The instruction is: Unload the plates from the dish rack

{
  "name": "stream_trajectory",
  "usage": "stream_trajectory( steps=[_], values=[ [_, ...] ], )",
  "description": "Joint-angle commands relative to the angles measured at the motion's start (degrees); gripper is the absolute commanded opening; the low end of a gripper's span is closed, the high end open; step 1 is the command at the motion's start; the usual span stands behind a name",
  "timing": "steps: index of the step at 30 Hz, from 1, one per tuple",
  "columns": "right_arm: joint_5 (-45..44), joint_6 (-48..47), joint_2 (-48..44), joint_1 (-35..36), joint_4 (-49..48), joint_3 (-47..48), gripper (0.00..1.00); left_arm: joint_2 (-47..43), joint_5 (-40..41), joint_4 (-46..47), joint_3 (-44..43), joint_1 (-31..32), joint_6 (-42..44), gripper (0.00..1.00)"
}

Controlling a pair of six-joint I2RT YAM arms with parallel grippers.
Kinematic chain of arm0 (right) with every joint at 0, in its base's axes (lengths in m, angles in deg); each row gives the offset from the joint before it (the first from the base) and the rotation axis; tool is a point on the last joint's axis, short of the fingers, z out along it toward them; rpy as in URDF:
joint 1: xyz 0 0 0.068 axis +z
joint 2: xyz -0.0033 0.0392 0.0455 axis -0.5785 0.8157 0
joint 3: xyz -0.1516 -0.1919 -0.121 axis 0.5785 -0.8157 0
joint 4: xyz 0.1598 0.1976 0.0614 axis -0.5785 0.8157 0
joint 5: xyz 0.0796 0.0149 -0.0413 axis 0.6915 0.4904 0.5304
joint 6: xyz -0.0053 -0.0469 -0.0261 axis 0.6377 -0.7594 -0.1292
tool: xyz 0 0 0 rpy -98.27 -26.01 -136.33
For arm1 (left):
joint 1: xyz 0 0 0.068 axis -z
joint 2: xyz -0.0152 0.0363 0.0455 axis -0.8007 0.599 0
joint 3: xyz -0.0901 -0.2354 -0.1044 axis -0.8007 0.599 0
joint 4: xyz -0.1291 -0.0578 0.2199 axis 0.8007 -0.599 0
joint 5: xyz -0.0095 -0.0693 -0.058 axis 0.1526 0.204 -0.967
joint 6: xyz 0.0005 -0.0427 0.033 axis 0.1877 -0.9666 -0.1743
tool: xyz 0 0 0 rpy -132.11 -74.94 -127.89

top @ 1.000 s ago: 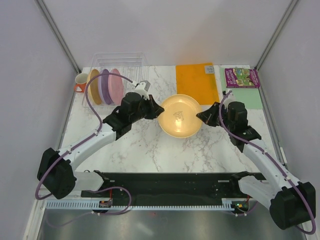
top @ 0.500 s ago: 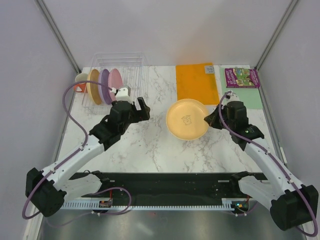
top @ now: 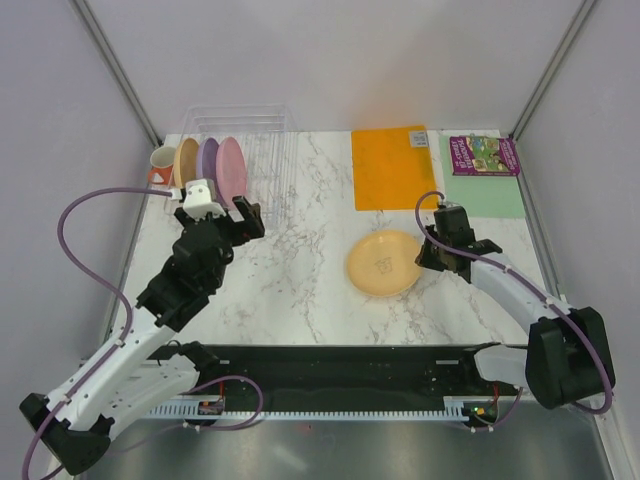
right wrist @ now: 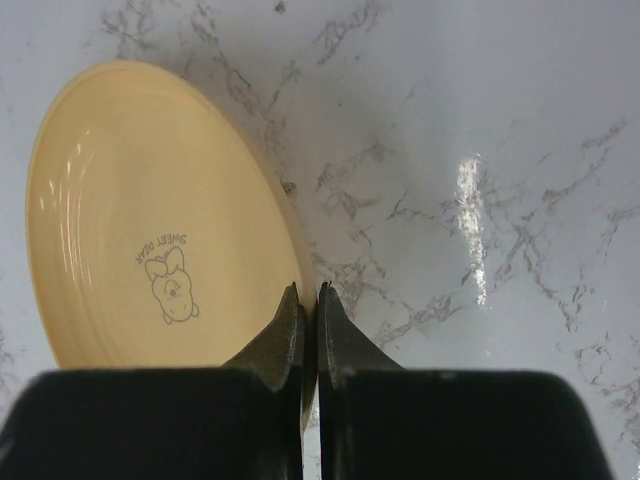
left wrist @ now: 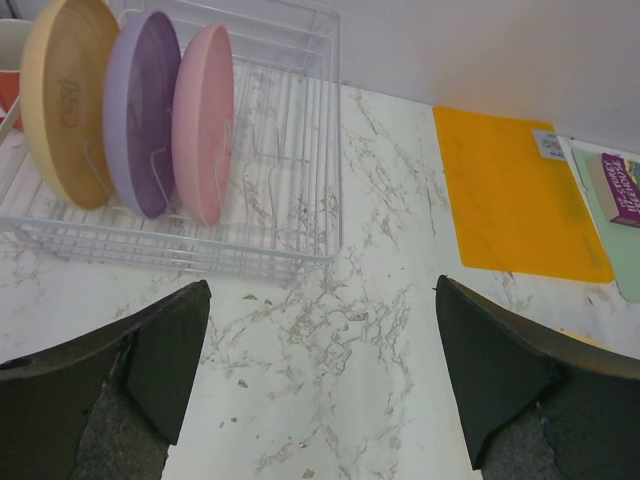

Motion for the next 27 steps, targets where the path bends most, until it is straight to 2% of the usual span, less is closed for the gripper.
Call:
stream_trajectory(
  steps=[1,4,5,6,7,10,15,19,22,25,27],
  values=[
    [-3.6,0.6,2.6,-0.1,0.2,-0.3,0.00,0.7,4.4,0.5,-0.2,-0.3,4.1,1.00],
    [-3.8,0.7,4.0,0.0,0.5,0.0,0.01,1.4,5.6,-0.1,-1.4,-0.4,4.6,1.00],
    [-3.5,0.7,4.4,0.0,0.5,0.1,0.11,1.8,6.1,-0.1,-1.8,-0.5,4.8,1.00],
    [-3.2,0.7,4.5,0.0,0.6,0.1,0.25,1.9,6.5,-0.1,-2.0,-0.5,5.1,1.00],
    [-3.1,0.8,4.5,0.0,0.7,0.1,0.46,2.1,6.8,-0.1,-2.3,-0.6,5.3,1.00],
    [-5.5,1.0,3.5,0.0,1.5,-0.2,0.76,3.4,7.0,-0.1,-3.0,-1.2,6.5,1.00],
    [-13.8,1.3,-2.6,0.1,6.2,2.0,0.75,7.3,9.9,0.5,-4.6,-4.3,9.5,1.00],
    [-19.7,-0.1,-13.2,0.1,9.0,3.9,0.77,13.9,5.5,2.7,-7.3,-14.7,11.0,1.00],
    [-18.3,-0.9,-18.2,0.2,9.5,5.3,0.79,20.5,4.2,6.5,-10.2,-18.8,15.3,1.00],
    [-17.4,-1.1,-19.2,0.1,10.0,6.6,0.80,27.2,0.9,8.4,-14.2,-21.2,15.8,1.00],
    [-17.3,-1.6,-18.8,0.1,10.0,7.3,0.80,30.6,-1.6,8.8,-16.3,-21.3,16.3,0.95]
  ],
)
